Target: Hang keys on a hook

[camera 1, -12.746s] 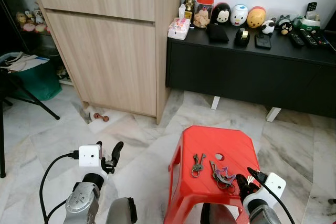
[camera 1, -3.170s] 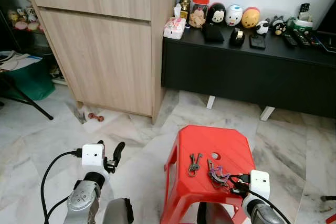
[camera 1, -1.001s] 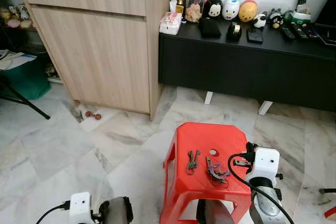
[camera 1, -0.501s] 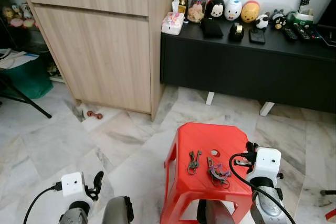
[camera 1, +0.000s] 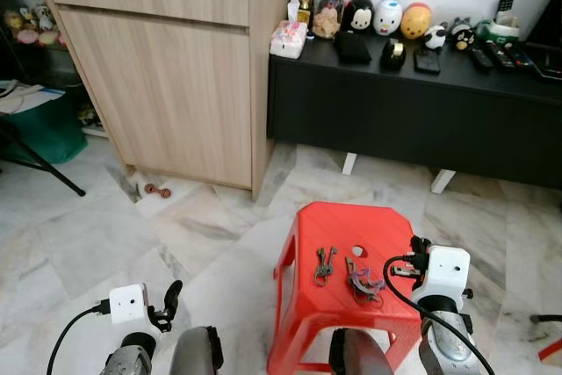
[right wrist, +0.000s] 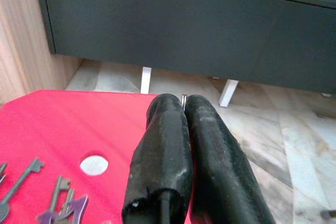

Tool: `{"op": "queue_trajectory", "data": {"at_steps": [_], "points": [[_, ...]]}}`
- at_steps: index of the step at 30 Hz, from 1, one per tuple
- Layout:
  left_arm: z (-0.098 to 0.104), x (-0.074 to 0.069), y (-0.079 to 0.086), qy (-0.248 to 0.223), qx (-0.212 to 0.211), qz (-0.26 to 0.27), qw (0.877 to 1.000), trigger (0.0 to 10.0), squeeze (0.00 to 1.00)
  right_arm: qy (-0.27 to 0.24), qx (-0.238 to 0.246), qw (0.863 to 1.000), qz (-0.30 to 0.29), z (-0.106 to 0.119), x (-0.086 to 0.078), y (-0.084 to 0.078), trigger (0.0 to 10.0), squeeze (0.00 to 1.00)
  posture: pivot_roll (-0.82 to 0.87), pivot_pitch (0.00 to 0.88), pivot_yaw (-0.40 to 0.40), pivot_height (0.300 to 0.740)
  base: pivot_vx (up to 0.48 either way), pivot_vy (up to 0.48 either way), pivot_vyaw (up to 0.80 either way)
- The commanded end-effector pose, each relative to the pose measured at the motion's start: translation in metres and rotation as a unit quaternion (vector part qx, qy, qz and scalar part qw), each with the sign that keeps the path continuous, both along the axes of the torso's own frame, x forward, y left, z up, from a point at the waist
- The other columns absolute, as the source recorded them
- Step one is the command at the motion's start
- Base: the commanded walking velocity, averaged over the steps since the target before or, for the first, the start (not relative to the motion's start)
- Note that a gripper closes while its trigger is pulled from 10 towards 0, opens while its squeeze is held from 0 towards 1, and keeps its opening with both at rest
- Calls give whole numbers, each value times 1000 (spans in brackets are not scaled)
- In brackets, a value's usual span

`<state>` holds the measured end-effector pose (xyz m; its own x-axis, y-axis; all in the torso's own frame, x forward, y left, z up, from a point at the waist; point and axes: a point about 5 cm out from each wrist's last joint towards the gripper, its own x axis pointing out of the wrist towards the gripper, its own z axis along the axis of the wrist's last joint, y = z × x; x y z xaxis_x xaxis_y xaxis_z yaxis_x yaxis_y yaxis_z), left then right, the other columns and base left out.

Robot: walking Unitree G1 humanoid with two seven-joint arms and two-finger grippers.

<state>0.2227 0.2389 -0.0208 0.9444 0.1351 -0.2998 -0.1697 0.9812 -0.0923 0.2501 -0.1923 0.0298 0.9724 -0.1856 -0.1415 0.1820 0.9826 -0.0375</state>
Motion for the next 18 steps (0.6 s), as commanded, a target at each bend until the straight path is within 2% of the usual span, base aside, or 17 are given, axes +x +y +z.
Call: {"op": "queue_trajectory", "data": {"at_steps": [1, 7, 18], "points": [[-4, -4, -4, 7, -4, -6, 1000, 10000, 0, -3, -2, 1000, 0, 3, 2, -1, 10000, 0, 34, 0, -77, 588, -270, 0, 0], [-6, -7, -2, 14, -1, -1, 1000, 10000, 0, 2, 1, 1000, 0, 1, 2, -1, 10000, 0, 34, 0, -80, 588, -265, 0, 0], [-4, -6, 2, 14, 6, 2, 1000, 10000, 0, 5, 9, 1000, -2, 0, 3, 0, 10000, 0, 35, 0, -81, 588, 0, 0, 0]]}}
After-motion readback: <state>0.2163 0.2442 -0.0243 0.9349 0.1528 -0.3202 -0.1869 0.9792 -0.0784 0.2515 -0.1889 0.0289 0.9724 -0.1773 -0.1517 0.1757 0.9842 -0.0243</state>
